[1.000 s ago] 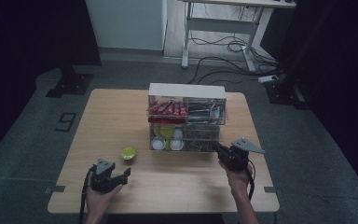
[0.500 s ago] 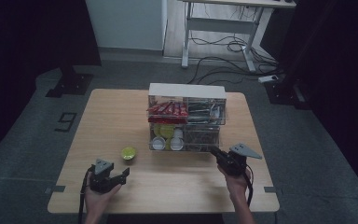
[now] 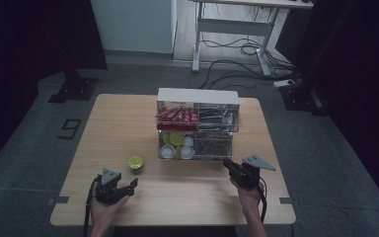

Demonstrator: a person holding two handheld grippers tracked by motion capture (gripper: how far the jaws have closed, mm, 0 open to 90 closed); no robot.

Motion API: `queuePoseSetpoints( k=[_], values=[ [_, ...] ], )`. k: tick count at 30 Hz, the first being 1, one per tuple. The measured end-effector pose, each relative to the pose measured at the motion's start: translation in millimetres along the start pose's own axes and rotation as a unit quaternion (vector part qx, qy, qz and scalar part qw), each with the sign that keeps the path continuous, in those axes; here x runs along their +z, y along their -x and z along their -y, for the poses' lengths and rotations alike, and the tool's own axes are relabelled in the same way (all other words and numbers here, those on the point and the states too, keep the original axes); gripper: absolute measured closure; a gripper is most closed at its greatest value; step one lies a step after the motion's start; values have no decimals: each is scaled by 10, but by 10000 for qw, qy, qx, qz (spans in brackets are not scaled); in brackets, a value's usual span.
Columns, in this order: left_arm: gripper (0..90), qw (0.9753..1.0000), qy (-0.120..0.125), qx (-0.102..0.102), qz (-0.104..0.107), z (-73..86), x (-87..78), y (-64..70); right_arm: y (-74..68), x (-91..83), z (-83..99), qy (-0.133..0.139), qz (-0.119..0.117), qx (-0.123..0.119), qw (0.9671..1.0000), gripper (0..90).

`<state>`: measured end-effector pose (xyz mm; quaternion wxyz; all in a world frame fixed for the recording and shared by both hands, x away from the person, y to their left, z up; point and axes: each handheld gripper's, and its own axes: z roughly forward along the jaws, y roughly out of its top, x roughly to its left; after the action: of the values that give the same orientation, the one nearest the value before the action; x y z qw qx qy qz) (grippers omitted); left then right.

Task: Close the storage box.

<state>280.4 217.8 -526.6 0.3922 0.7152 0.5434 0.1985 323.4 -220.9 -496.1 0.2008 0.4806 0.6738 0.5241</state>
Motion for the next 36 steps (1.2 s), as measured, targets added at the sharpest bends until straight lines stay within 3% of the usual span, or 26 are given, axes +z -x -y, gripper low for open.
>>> queuePoseSetpoints(
  k=[17, 25, 36],
  values=[
    [295, 10000, -2, -19, -21, 6, -2, -21, 95, 99, 203, -273, 119, 134, 9995, 859],
    [296, 10000, 1, -6, -24, 7, -1, -15, 113, 91, 242, -266, 129, 158, 9994, 831],
    [296, 10000, 3, 41, -27, 7, -7, -3, 62, -3, 238, -126, 117, -60, 9998, 564]
  ],
)
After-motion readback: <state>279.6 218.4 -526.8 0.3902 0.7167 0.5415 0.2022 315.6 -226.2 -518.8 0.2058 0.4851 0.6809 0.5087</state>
